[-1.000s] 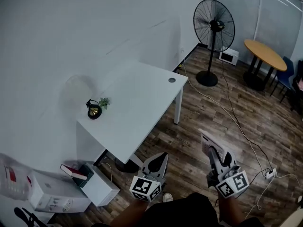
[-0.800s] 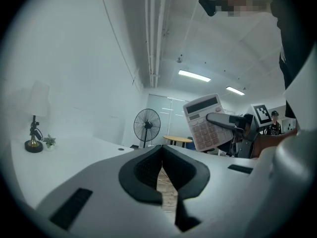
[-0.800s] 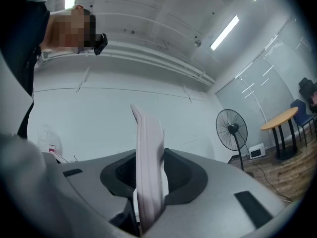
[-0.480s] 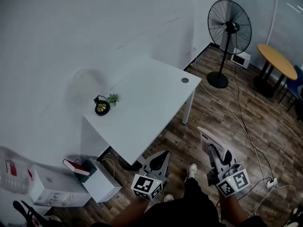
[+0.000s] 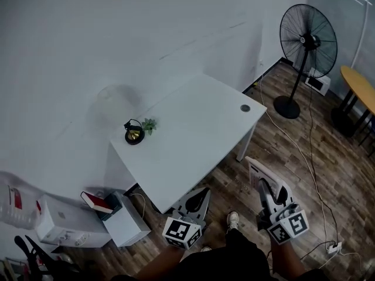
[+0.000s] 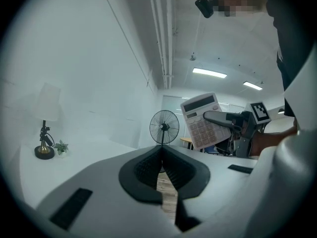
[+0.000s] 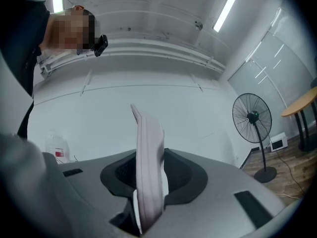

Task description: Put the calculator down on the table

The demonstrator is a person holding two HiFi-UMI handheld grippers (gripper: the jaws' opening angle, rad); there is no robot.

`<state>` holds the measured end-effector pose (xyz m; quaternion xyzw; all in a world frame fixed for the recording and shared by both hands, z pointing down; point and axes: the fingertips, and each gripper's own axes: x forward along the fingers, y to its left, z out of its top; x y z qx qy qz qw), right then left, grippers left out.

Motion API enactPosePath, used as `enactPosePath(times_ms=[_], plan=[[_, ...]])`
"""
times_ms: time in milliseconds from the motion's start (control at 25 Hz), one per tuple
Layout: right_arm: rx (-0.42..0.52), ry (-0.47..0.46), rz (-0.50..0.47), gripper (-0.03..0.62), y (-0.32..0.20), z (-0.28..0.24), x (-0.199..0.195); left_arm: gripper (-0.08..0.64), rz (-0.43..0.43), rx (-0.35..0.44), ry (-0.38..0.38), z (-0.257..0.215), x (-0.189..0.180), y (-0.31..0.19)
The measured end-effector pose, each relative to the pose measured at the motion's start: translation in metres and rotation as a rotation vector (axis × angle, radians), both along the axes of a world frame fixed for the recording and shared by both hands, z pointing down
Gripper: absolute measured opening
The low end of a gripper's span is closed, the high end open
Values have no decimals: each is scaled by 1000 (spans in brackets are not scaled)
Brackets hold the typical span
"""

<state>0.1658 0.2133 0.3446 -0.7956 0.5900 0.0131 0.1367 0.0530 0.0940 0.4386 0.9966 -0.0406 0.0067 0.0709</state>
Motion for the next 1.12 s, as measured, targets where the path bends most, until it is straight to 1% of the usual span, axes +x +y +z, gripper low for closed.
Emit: enactPosePath(times_ms=[200, 360, 480, 720, 800, 880, 1000, 1120], plan=[[17, -21, -55, 132, -22, -3, 41, 18, -18, 23, -24, 5, 34, 0], [16, -14, -126, 132, -47, -6, 66, 20, -65, 38, -22, 0, 57, -15], [13, -17, -184, 132, -67, -8, 87, 18, -114, 53, -26, -4, 73, -30], [10, -31, -299, 133, -109, -4, 122, 18, -253, 31, -40, -5, 96, -66], [8, -47, -347, 132, -125, -1, 128, 18, -296, 49, -67, -4, 100, -75], [27, -72, -399, 132, -142, -3, 131, 18, -324, 74, -92, -2, 107, -78], [76, -133, -511, 133, -171, -6, 127, 19, -377, 82, -85, 1, 113, -87], [79, -179, -612, 133, -193, 5, 108, 18, -423, 85, -80, 4, 108, -95]])
